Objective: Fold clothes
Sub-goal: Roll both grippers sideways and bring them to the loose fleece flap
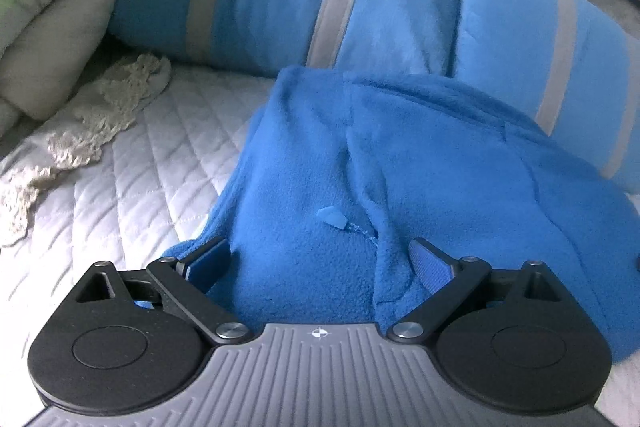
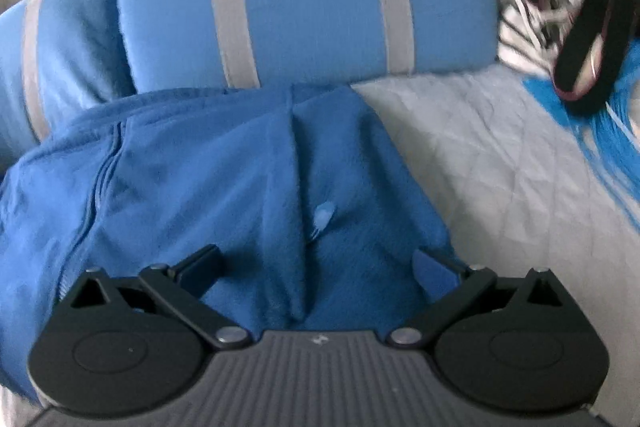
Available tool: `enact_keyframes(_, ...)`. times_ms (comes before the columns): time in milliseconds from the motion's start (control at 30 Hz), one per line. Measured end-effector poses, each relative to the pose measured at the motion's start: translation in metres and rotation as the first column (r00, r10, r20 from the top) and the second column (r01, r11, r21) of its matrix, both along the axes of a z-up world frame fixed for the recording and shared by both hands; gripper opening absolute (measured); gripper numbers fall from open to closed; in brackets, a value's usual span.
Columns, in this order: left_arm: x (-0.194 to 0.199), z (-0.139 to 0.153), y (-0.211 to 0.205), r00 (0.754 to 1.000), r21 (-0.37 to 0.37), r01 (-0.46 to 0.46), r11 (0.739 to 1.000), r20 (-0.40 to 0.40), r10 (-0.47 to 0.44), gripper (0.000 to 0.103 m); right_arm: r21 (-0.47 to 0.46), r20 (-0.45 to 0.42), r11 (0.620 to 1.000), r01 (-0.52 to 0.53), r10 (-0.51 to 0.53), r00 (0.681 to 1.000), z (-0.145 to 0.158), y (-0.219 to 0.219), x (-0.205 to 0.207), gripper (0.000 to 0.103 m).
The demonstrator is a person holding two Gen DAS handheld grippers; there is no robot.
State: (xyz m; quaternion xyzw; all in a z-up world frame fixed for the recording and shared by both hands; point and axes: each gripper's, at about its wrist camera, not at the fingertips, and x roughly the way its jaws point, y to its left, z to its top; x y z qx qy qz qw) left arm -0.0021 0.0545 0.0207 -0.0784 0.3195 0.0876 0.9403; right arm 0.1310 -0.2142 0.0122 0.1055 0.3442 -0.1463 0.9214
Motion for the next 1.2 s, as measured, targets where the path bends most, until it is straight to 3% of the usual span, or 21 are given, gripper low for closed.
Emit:
enact_keyframes(67,0.002,0.008,-0.002,1.000,0.049,0.019,0.999,-0.002,-0.019,0.096,-0.020,0.014,0.999,-0.046,0.046,0.999,0.003,-0.002,0.001,0.102)
enact_keyframes(167,0.009,0.031,-0.004,0.998,0.188,0.018,0.982,0.048,-0.028,0.097,-0.001,0.058,0.996,-0.085,0.085,0.995,0.014,-0.014,0.005,0.102)
enact_keyframes(267,0.025,0.049,0.013,0.994,0.192,0.052,0.980,0.081,-0.068,0.096,0.034,0.091,0.993,-0.115,0.112,0.990,0.023,-0.031,0.016,0.102)
enact_keyframes(400,0.061,0.055,0.058,0.999,0.043,0.008,0.999,0.033,-0.010,0.096,0.125,0.080,0.987,-0.104,0.095,0.992,0.015,-0.061,0.037,0.102)
enact_keyframes(533,0.085,0.036,0.104,0.998,-0.148,-0.054,0.987,-0.047,0.047,0.096,0.179,0.045,0.980,-0.086,0.079,0.996,0.004,-0.090,0.052,0.102)
enact_keyframes(600,0.085,0.021,0.124,0.995,-0.286,-0.091,0.954,-0.067,0.075,0.095,0.244,0.030,0.966,-0.083,0.078,0.997,-0.004,-0.106,0.057,0.102)
enact_keyframes(667,0.089,0.002,0.138,0.996,-0.451,-0.050,0.891,-0.088,0.012,0.094,0.363,0.027,0.927,-0.093,0.089,0.996,-0.013,-0.124,0.061,0.102)
enact_keyframes(700,0.093,-0.007,0.140,0.995,-0.498,-0.020,0.867,-0.094,-0.032,0.093,0.427,0.028,0.900,-0.092,0.089,0.996,-0.019,-0.133,0.063,0.102)
enact_keyframes(767,0.099,-0.019,0.140,0.990,-0.522,0.015,0.853,-0.110,-0.085,0.093,0.525,0.033,0.846,-0.087,0.082,0.996,-0.029,-0.145,0.064,0.102)
enact_keyframes(900,0.107,-0.036,0.144,0.980,-0.551,0.048,0.833,-0.137,-0.147,0.093,0.631,0.016,0.769,-0.102,0.119,0.993,-0.041,-0.153,0.068,0.102)
enact_keyframes(1033,0.104,-0.043,0.157,0.981,-0.610,0.071,0.789,-0.100,-0.165,0.093,0.617,0.005,0.776,-0.129,0.160,0.987,-0.040,-0.152,0.070,0.102)
enact_keyframes(1200,0.106,-0.050,0.164,0.980,-0.663,0.089,0.743,-0.075,-0.184,0.094,0.647,0.016,0.749,-0.143,0.174,0.985,-0.046,-0.160,0.073,0.102)
